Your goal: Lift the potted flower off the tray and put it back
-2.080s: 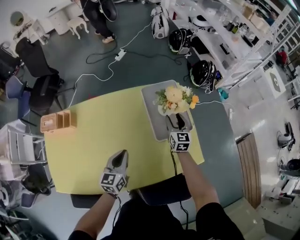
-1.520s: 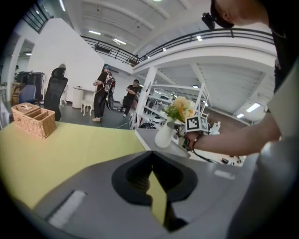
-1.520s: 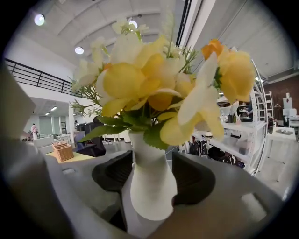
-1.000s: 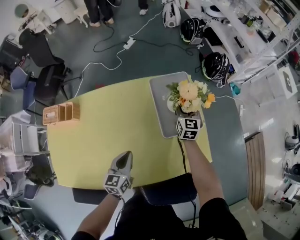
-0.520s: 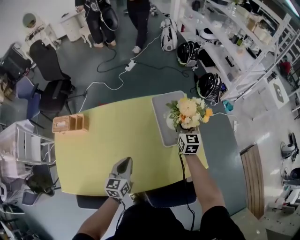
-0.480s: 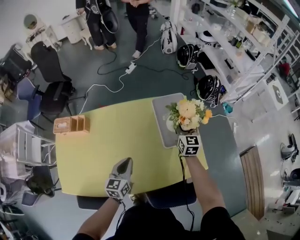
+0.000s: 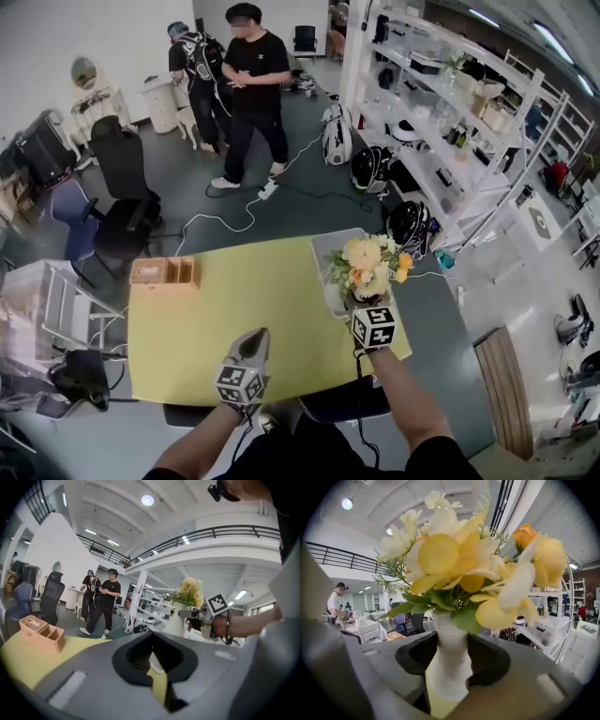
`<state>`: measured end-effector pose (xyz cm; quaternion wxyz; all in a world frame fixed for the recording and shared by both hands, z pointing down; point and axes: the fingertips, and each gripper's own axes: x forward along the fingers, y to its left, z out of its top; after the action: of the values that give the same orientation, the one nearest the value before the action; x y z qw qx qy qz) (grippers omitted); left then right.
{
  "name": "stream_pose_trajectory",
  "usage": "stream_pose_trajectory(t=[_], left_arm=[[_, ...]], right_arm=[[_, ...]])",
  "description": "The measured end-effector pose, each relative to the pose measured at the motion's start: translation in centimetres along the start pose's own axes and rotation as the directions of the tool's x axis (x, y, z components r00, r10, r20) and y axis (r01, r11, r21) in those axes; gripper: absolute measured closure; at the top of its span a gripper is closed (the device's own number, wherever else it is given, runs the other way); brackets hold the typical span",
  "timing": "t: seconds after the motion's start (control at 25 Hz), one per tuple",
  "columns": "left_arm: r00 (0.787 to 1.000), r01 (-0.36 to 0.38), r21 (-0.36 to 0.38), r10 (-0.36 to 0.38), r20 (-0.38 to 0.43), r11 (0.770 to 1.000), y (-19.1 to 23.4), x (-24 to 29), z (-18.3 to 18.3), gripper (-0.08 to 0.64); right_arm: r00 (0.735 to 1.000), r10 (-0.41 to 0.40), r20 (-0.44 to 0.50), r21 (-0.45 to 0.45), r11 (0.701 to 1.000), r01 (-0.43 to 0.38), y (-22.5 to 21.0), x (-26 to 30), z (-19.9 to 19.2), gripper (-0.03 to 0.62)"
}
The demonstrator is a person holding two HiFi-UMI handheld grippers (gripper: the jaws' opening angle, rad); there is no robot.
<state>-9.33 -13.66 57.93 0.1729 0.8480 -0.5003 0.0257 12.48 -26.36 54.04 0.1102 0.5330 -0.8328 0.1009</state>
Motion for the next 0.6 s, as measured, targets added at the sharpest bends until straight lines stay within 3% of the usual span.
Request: stream_pose_trajectory(t=[0.2, 0.6], left_arm=[[1.000, 0.008, 0.001, -0.008, 0.018, 1.000, -0.2, -5.2, 1.3, 0.552], [0.998, 0.016, 0.017, -0.017, 0.065, 1.000, -0.2, -13.0, 3.2, 0.552]], right_arm=[[0.999, 0.049, -0.003, 0.000, 0.999, -0.049, 5.8, -4.8, 2.1, 0.385], [0.990, 0.138, -0.031, 0.013, 0.990, -0.138, 15.9, -11.9, 2.2, 0.385]])
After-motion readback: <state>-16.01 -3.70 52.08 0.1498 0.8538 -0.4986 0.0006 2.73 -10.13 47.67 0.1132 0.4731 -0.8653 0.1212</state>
